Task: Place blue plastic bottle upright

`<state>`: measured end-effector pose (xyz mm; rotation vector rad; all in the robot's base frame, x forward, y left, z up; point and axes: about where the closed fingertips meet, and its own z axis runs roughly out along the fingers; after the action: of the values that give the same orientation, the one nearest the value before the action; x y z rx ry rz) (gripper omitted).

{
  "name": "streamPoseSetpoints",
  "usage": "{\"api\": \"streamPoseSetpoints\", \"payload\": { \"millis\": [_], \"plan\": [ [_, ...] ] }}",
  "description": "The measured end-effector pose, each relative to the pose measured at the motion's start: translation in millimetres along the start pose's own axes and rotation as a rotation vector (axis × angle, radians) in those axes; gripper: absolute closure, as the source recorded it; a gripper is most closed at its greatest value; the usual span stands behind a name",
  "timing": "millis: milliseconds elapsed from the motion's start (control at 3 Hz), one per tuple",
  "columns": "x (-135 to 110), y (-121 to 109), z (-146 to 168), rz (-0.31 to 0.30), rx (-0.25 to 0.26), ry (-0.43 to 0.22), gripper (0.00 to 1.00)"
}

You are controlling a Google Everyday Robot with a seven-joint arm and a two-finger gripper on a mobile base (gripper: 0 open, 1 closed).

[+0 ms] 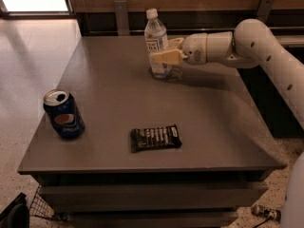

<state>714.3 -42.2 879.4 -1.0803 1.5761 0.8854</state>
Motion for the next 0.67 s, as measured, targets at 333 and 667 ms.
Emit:
{"api": "streamPoseSetpoints", "payload": {
  "millis": [333,667],
  "plan": [
    [-0.1,0.9,2.3,0.000,-0.004,0.000,0.12],
    [-0.2,2.1,5.1,0.000,-0.009,0.000,0.00]
  ]
}}
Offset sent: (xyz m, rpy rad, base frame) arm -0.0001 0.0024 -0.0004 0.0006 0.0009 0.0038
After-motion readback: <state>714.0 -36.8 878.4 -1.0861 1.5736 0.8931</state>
